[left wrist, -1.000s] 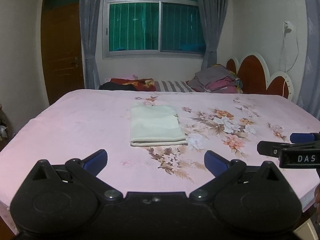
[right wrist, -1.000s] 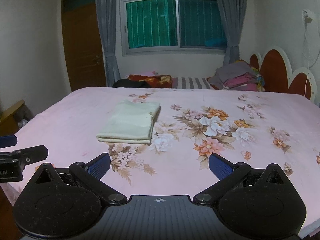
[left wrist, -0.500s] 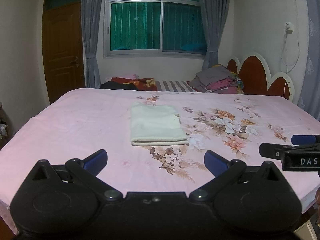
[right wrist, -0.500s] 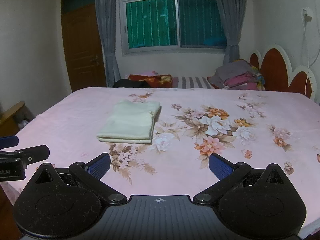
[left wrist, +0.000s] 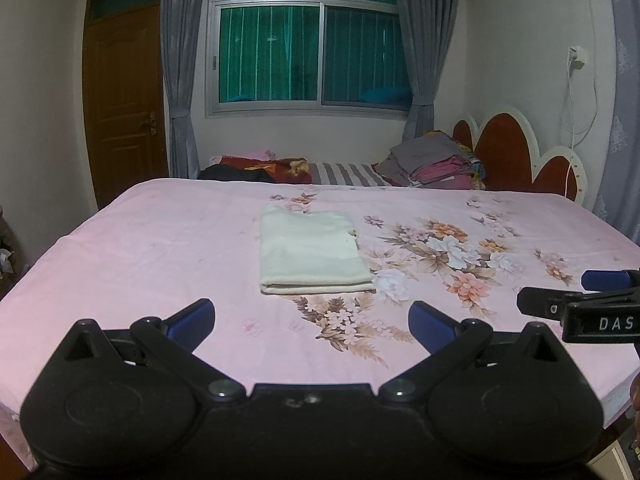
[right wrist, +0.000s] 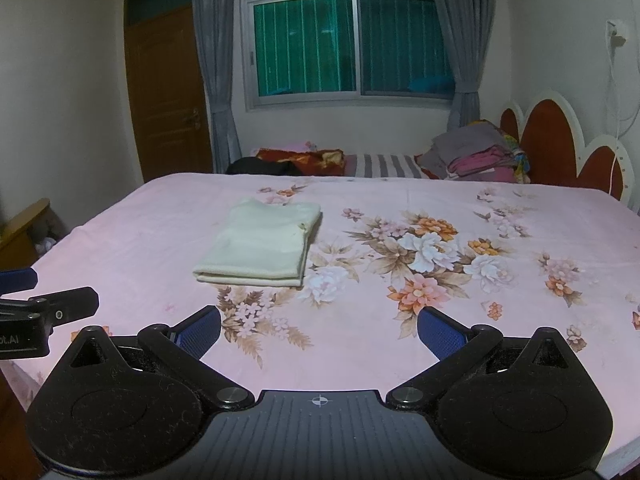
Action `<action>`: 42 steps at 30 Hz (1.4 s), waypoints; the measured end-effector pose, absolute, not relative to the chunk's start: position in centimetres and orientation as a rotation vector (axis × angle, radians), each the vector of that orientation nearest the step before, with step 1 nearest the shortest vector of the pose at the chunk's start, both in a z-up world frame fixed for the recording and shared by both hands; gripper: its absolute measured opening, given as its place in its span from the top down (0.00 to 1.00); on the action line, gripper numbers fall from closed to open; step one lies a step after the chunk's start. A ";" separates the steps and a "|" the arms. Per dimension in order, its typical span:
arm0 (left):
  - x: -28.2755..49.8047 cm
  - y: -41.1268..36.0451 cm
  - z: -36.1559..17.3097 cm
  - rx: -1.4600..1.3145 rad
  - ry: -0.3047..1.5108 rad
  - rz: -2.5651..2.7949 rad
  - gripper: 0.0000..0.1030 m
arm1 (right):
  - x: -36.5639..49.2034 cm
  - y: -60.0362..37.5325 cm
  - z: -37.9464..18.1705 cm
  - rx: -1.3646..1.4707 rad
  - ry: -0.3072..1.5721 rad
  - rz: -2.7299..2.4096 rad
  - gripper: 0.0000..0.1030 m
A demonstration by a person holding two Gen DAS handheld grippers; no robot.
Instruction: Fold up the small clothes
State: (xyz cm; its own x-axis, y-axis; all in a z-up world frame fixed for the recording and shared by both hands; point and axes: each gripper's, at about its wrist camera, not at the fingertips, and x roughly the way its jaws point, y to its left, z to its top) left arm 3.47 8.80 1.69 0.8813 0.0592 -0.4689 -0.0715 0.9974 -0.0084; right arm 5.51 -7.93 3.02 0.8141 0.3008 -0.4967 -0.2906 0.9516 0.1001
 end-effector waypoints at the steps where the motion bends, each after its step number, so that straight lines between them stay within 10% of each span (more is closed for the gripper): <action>1: 3.5 8.8 1.7 -0.026 0.487 0.066 0.00 | 5.5 -7.9 3.1 0.019 0.533 0.314 0.00; 42: 3.5 9.1 1.6 -0.029 0.471 0.074 0.00 | 5.8 -8.7 3.5 0.017 0.528 0.332 0.00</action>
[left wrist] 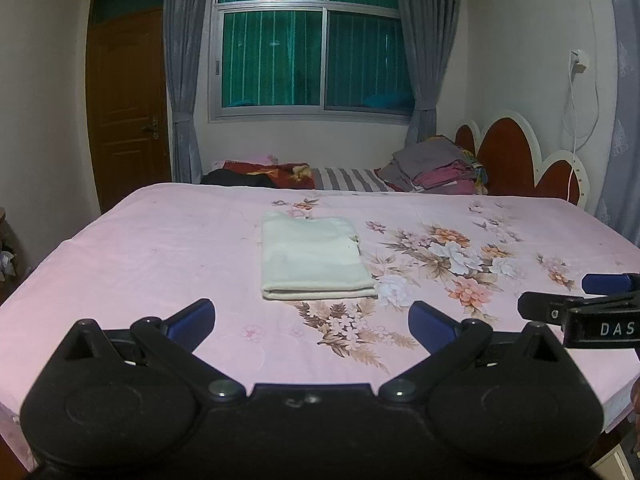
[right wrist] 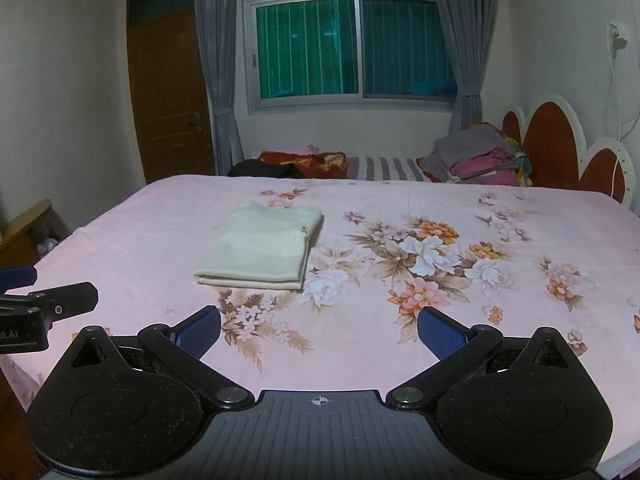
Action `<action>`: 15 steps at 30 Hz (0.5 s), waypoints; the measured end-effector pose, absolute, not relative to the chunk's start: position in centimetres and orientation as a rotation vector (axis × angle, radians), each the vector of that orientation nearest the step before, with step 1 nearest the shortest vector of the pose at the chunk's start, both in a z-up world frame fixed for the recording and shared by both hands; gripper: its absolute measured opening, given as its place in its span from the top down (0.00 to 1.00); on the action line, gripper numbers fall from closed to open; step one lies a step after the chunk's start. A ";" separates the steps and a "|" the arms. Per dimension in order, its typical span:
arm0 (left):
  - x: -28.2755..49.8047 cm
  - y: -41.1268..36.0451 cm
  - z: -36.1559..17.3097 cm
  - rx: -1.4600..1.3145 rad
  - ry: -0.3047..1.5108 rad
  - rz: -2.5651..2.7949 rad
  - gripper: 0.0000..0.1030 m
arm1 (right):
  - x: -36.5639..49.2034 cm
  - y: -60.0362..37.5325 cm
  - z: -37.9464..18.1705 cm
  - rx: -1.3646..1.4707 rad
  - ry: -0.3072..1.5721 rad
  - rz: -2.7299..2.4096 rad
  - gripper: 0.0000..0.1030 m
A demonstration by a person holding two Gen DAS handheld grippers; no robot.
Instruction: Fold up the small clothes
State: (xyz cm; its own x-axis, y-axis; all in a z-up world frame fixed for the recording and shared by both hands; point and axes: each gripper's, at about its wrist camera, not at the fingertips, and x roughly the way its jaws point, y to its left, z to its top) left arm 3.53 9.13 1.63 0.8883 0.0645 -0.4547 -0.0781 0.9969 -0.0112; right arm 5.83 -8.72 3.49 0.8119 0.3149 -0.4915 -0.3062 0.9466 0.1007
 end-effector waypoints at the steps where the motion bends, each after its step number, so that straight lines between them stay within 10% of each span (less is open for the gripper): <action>1: 3.5 9.1 1.6 -0.030 0.471 0.074 0.00 | 5.8 -8.8 3.5 0.017 0.528 0.333 0.00; 15: 3.0 9.8 1.8 -0.067 0.421 0.106 0.01 | 5.9 -8.9 3.7 0.006 0.513 0.349 0.00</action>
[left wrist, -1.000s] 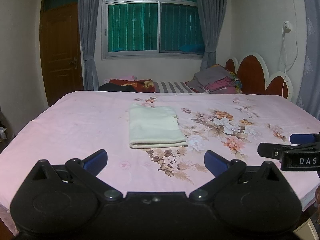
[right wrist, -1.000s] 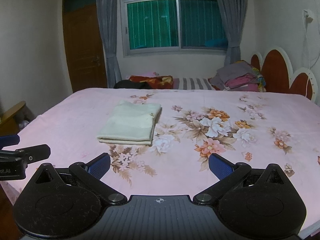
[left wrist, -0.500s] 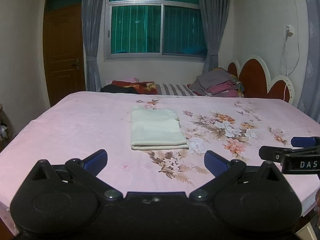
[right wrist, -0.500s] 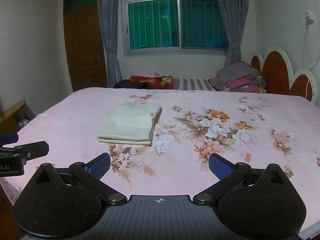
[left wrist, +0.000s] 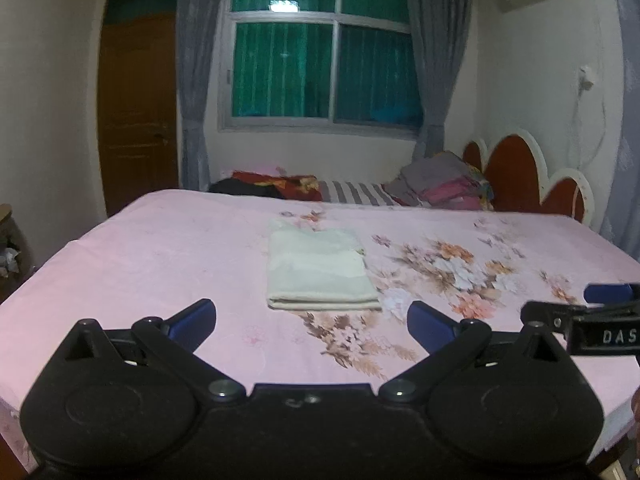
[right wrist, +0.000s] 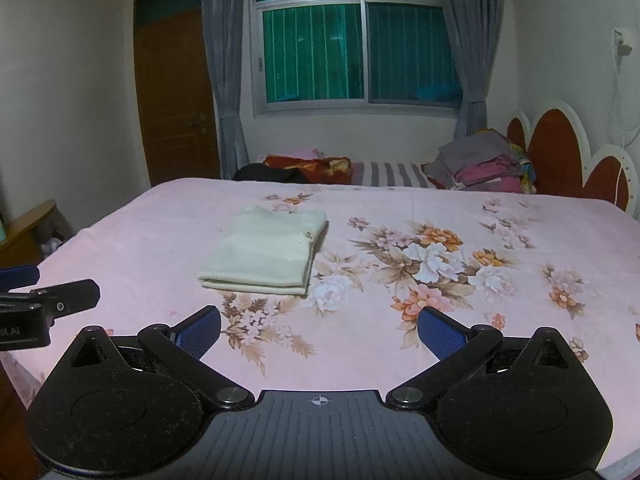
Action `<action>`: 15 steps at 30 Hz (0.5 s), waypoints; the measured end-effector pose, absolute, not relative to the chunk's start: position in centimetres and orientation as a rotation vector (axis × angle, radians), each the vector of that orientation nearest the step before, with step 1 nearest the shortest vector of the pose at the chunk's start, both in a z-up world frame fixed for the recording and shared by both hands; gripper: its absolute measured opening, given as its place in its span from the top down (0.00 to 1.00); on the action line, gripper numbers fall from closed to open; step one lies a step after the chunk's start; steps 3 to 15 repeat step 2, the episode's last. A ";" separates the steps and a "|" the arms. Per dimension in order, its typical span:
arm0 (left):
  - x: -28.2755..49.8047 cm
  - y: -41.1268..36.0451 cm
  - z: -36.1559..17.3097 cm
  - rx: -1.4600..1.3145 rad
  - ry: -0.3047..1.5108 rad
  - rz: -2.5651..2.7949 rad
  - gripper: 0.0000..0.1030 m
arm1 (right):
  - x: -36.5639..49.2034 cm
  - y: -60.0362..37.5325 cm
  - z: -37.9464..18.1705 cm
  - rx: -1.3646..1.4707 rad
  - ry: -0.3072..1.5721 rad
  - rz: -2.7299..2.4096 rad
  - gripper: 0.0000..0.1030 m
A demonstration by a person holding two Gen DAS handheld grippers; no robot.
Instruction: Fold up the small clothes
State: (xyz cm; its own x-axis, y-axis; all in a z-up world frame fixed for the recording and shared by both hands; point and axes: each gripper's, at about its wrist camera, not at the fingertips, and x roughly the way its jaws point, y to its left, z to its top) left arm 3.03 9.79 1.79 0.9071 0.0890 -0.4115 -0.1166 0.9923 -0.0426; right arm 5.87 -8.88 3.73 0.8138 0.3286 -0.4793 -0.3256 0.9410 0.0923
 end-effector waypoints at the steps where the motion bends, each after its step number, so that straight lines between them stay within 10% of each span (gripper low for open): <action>1: 2.9 9.9 1.8 -0.079 0.417 0.110 0.01 | 5.9 -8.9 3.7 0.006 0.513 0.350 0.00; 15: 2.9 10.1 1.8 -0.093 0.417 0.102 0.01 | 5.9 -8.9 3.7 0.007 0.514 0.351 0.00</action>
